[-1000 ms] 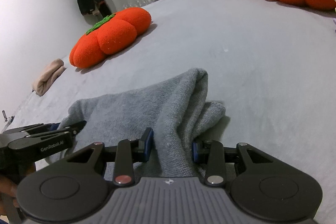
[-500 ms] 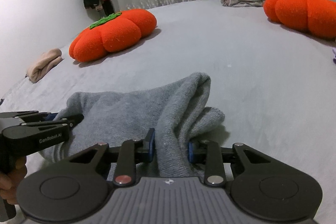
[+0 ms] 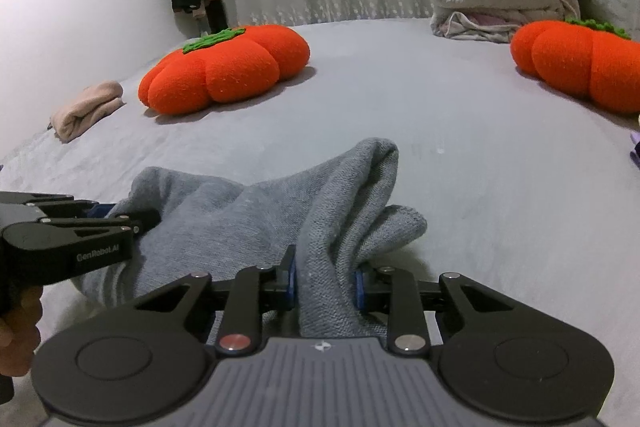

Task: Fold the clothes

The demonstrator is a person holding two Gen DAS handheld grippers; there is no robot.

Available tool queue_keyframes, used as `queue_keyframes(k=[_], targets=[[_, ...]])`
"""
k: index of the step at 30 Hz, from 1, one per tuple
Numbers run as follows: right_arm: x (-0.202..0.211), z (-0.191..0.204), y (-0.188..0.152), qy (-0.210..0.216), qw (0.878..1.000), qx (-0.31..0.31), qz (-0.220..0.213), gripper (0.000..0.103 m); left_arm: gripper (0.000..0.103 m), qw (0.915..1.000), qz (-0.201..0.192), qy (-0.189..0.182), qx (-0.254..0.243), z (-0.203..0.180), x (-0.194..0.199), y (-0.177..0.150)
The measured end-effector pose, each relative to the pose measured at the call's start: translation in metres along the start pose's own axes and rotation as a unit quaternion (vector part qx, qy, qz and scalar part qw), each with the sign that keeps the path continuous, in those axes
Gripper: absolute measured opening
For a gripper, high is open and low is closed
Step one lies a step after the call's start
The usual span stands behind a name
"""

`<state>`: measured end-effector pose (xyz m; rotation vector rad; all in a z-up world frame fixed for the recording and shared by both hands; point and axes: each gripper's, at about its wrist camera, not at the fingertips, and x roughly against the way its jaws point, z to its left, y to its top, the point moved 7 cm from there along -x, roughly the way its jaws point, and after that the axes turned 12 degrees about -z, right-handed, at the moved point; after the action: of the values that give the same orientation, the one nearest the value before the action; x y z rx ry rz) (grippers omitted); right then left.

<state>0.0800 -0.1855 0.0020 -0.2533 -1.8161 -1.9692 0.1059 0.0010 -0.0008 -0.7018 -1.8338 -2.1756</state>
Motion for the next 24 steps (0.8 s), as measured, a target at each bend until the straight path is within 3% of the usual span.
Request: queue_keyframes(k=[24], targets=[[0.010, 0.009, 0.013, 0.010, 0.999, 0.044, -0.030, 0.025, 0.019, 0.9994, -0.013, -0.007, 0.030, 0.005, 0.011, 0.010]])
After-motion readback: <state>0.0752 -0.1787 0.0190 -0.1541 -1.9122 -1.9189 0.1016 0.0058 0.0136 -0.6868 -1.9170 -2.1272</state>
